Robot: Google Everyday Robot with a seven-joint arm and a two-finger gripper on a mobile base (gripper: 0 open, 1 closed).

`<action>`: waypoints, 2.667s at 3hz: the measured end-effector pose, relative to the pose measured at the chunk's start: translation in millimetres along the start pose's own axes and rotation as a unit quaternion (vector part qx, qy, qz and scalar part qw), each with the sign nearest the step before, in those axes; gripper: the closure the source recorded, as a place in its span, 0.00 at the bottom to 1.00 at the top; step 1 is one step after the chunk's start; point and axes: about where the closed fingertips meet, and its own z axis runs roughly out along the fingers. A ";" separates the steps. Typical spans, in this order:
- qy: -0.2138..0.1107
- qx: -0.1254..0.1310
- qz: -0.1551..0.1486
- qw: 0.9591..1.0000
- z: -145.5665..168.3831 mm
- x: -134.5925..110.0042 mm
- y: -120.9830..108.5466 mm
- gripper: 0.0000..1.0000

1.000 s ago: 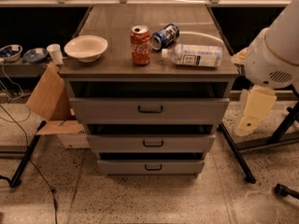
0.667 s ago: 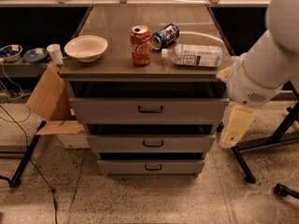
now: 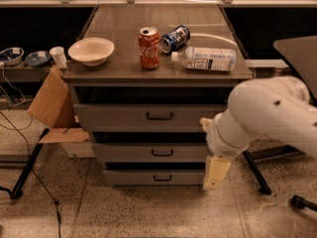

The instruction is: Open bottom drawer

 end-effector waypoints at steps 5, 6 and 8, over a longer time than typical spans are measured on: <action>-0.076 -0.049 0.055 0.994 336.4 -59.5 50.5 0.00; -0.085 -0.063 0.074 0.992 390.0 -66.7 56.3 0.00; -0.082 -0.073 0.122 0.986 482.1 -68.3 56.8 0.00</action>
Offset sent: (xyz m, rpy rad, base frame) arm 0.0215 0.0998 -0.2069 0.1360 -0.0711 0.0047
